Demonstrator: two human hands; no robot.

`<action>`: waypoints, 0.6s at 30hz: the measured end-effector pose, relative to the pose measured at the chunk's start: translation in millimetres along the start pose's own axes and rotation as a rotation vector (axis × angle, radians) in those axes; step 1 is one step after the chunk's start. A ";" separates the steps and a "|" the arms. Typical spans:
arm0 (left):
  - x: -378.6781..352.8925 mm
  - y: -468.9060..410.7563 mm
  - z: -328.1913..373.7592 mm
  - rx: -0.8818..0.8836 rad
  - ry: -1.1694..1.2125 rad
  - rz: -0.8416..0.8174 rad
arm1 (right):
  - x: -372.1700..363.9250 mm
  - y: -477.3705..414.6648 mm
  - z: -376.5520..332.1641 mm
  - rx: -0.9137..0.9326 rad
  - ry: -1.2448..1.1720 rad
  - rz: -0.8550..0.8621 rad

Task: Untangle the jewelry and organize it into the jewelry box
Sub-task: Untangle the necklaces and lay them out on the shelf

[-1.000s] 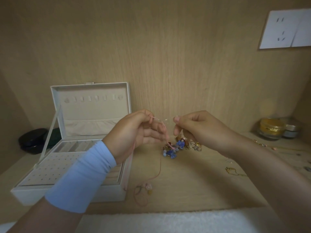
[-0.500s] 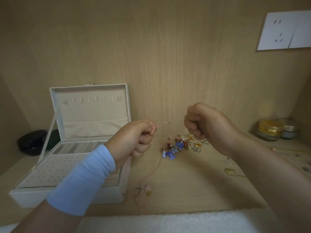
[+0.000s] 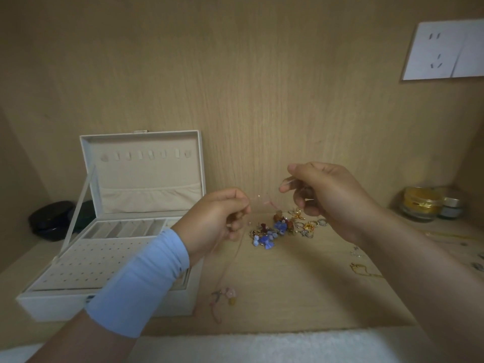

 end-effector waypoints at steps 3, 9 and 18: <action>2.5 1.5 -3.4 0.050 0.031 -0.003 | 9.0 -0.4 2.0 0.000 -0.020 0.072; 6.0 4.7 5.0 0.051 -0.321 -0.008 | 21.1 1.0 1.5 0.022 -0.046 0.172; 26.0 1.9 -7.1 0.187 -0.239 0.125 | 27.4 4.3 -4.8 0.108 -0.111 0.263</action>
Point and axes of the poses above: each hand's wrist, its own y-axis away from the middle knuckle, its own x-axis out of the back of the hand, z = x × y, the point moved 8 cm from there along -y, towards the middle knuckle, and after that the axes turned 15 degrees about -z, right-handed, at the moved point
